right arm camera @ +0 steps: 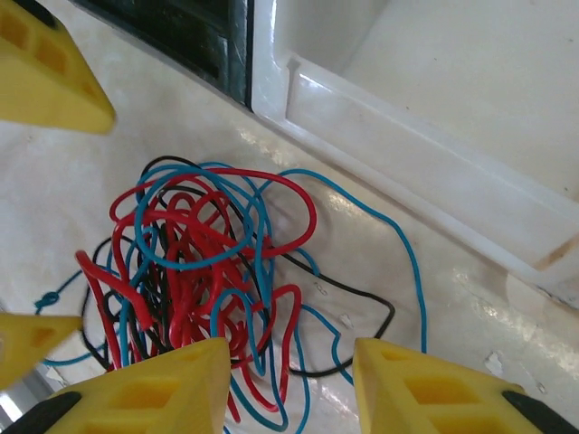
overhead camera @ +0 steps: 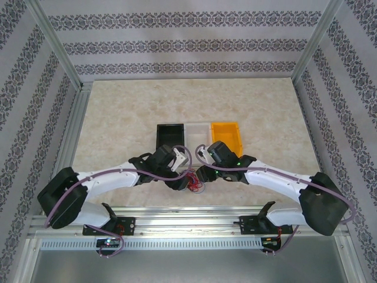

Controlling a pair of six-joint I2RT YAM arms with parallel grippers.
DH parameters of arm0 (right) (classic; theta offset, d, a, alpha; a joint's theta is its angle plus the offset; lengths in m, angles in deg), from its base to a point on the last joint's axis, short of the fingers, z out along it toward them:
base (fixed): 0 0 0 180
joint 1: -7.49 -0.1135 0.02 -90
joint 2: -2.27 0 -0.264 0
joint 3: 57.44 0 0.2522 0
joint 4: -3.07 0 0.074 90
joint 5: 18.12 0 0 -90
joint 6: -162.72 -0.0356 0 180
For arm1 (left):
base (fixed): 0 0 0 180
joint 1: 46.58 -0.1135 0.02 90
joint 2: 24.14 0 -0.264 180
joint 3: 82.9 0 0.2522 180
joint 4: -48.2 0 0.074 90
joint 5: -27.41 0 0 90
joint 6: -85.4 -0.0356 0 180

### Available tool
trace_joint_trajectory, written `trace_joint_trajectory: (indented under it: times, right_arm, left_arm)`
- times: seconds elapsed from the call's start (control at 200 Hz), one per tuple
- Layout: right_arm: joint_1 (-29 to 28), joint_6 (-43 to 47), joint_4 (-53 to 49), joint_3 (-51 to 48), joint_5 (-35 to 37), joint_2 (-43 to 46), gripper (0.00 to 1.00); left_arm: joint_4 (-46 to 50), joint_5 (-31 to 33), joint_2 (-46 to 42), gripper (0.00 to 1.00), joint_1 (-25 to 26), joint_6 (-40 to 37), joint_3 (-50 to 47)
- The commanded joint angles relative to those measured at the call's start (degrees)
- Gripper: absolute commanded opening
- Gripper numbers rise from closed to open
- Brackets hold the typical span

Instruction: Untangle the cables

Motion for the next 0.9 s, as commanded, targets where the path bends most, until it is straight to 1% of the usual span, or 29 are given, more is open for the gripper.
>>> trace_joint_trajectory:
  times: [0.0,0.14,0.265,0.44,0.655,0.695,0.769,0.804,0.864,0.899]
  right_arm:
    - [-0.68,1.54,-0.19,2.25,-2.02,-1.01,0.41]
    - [-1.32,1.81,-1.31,2.87,-3.2,-1.12,0.39]
    - [-1.91,2.24,-1.86,2.98,-4.53,-0.18,0.39]
    - [-2.0,1.78,-1.83,3.32,-6.42,-2.73,0.38]
    - [-2.02,1.76,-2.11,3.51,-6.83,-5.18,0.32]
    - [-2.01,1.57,-2.07,3.42,-6.95,-5.27,0.27]
    - [-1.78,1.32,-1.75,3.25,-5.98,-5.52,0.16]
    - [-1.59,1.25,-1.31,3.22,-5.37,-5.91,0.14]
    - [-1.09,1.65,-0.83,3.61,-5.11,-7.11,0.13]
    - [-0.69,1.93,-0.8,4.21,-5.03,-8.19,0.12]
  left_arm:
    - [-0.45,-0.54,1.65,0.78,1.05,-1.6,1.4]
    - [-1.8,-0.57,2.85,0.74,1.05,-1.69,1.57]
    - [-3.69,-0.38,3.54,0.68,1.05,-1.95,1.3]
    - [-5.0,-0.43,5.91,0.6,1.05,-1.69,2.09]
    - [-6.47,0.6,7.77,0.54,1.02,-1.54,2.64]
    - [-7.0,0.94,8.23,0.5,1.05,-1.24,2.72]
    - [-8.35,2.24,9.27,0.36,1.03,-0.38,2.66]
    - [-9.19,3.81,10.0,0.28,0.96,0.29,2.72]
    - [-10.78,7.74,11.73,0.16,0.96,1.68,2.67]
    - [-11.65,10.42,12.94,0.08,0.96,2.63,2.81]
